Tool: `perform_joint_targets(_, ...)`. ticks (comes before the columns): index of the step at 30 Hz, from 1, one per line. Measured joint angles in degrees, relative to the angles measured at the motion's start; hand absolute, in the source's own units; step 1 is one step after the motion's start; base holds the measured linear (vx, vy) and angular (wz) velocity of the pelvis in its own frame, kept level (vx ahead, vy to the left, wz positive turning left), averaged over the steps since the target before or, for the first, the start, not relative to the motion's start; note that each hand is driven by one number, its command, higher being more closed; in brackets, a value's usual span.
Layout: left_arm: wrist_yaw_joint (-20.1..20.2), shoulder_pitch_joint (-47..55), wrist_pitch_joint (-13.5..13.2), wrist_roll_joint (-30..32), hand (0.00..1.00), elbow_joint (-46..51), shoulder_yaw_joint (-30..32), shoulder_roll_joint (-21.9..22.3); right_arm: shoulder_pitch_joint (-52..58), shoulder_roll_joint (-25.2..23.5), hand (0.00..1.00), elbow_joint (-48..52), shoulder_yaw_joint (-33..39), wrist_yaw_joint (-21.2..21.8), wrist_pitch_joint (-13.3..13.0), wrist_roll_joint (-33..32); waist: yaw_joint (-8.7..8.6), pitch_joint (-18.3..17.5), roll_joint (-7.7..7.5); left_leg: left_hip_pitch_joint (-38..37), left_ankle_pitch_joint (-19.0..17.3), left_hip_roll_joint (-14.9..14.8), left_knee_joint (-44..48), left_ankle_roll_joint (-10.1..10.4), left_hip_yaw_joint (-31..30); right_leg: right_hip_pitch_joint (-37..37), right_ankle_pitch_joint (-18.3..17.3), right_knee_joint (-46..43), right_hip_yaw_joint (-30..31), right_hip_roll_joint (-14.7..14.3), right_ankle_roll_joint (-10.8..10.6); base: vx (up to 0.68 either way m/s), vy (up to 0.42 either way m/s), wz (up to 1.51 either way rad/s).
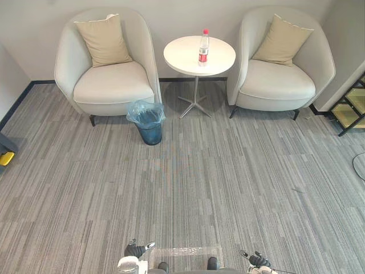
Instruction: Gather rubbish on tea table into small bin, then transfer packed bag to large trash can.
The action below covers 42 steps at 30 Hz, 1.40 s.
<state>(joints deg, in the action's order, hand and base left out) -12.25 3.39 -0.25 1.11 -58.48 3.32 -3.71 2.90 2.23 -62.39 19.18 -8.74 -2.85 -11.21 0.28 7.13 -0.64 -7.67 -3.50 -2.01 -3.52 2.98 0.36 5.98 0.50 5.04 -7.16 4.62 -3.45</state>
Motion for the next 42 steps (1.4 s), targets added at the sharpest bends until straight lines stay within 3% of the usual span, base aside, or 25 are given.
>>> perform_joint_targets(32,0.1,-1.2,0.7,1.0,0.00,-1.3,-1.0,0.0,-0.2,0.0,0.00,-1.4,-0.3,0.0,0.2,-0.2,-0.30,0.2,0.12,0.3,-0.8,-0.7,1.0,0.4,2.5,-1.2,-0.2,-1.1,1.4,-0.7,0.6,-0.03,-0.011,-0.03)
perform_joint_targets(36,0.1,-1.9,1.0,1.0,0.00,-0.6,-0.7,0.4,-0.1,0.2,0.00,0.4,-0.3,0.3,0.0,-1.4,-0.37,1.7,1.61,4.8,-7.9,-3.8,12.8,2.6,4.5,-5.0,-6.3,-9.9,2.6,-2.8,2.3,-0.02,-0.051,-0.28)
perform_joint_targets(37,0.1,-1.5,1.0,0.9,0.00,-0.5,-0.1,0.5,0.1,0.1,0.00,1.0,-0.4,0.3,-0.1,-1.5,-0.18,1.7,1.22,5.2,-8.5,-4.3,15.9,3.5,4.8,-5.1,-7.6,-10.8,2.9,-2.7,2.6,0.07,-0.061,-0.05)
perform_joint_targets(38,0.2,-1.7,1.0,0.9,0.00,0.4,0.7,0.3,0.3,0.0,0.00,1.1,-0.4,0.3,-0.1,-2.2,-0.40,2.2,0.68,8.5,-8.7,-4.5,23.7,4.1,6.0,-5.5,-8.9,-12.4,2.8,-2.5,3.1,0.09,-0.119,0.07)
perform_joint_targets(39,0.0,-1.6,0.9,0.6,0.00,3.0,4.1,1.1,0.7,0.3,0.00,1.2,-0.4,0.2,0.0,-2.4,0.12,2.9,-0.08,14.8,-6.0,-6.1,37.7,6.4,8.1,-5.5,-11.2,-15.5,2.8,-1.9,3.9,0.09,-0.131,0.12)
perform_joint_targets(41,-0.1,-1.3,0.8,-0.8,0.00,4.0,6.4,1.2,0.6,0.2,0.00,1.6,-0.6,-0.1,0.1,-2.4,0.24,4.2,-0.39,19.0,-4.9,-7.1,46.0,6.1,9.4,-3.7,-12.5,-16.0,3.3,-1.2,4.5,0.12,-0.093,0.02)
perform_joint_targets(42,-0.2,-1.3,0.6,-1.6,0.00,4.0,6.8,1.9,0.7,0.8,0.00,1.7,-0.5,-0.4,0.2,-2.4,0.20,4.5,0.48,20.6,-7.4,-6.9,45.3,4.3,11.0,-2.1,-13.0,-15.6,3.4,-0.5,4.8,0.20,-0.041,-0.02)
